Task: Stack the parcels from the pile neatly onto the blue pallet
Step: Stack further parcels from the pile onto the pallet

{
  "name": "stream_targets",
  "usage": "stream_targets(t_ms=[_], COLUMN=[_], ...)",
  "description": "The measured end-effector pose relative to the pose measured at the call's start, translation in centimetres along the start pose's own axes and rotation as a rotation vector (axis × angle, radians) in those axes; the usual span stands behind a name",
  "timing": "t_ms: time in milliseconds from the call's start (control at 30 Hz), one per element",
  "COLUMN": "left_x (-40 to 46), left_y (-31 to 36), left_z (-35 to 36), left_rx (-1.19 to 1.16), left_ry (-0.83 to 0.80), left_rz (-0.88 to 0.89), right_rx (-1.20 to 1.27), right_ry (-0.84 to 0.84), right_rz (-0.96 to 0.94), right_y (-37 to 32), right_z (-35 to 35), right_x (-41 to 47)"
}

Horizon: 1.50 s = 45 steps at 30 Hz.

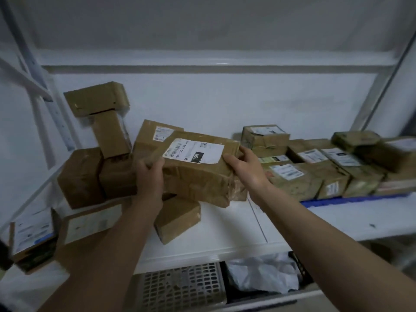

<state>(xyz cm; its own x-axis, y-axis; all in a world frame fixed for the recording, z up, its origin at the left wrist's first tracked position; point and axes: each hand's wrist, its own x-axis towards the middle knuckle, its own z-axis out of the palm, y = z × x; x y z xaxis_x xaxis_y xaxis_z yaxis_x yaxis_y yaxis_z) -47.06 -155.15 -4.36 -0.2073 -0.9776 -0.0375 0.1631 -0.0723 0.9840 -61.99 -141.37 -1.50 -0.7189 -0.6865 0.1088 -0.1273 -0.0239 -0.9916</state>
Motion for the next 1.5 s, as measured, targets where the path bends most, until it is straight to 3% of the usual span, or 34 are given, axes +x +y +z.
stream_targets(t_ms=[100,233,400,533,600,800,1067,1500], left_x=[0.2,-0.1,-1.0,-2.8,-3.9,-3.7,-1.8,0.0], left_y=[-0.2,-0.5,-1.4,-3.4,-4.1,-5.6,-7.2,-8.7], left_z=[3.4,8.8,16.8,24.0,26.4,31.5,33.3,33.8], left_rx=[0.017,0.109,0.314,-0.081,-0.167,-0.046,0.0,0.032], left_ry=[-0.108,-0.226,-0.212,-0.579,-0.685,-0.6,-0.466,-0.454], left_rz=[-0.049,-0.186,-0.072,-0.311,-0.351,-0.316,-0.379,-0.416], right_rx=[-0.109,0.015,0.023,0.026,0.002,-0.022,0.003,-0.038], right_ry=[0.098,0.099,0.027,-0.018,-0.02,-0.012,-0.083,-0.05], right_rz=[0.037,0.101,0.171,0.174,0.183,0.237,0.251,0.289], right_y=[0.3,0.9,1.8,2.4,2.6,3.8,5.5,6.9], right_z=[-4.2,-9.9,-15.7,-18.8,-20.8,-25.1,-25.9,-25.4], right_x=[1.2,2.3,4.6,6.6,7.7,11.5,14.8,16.7])
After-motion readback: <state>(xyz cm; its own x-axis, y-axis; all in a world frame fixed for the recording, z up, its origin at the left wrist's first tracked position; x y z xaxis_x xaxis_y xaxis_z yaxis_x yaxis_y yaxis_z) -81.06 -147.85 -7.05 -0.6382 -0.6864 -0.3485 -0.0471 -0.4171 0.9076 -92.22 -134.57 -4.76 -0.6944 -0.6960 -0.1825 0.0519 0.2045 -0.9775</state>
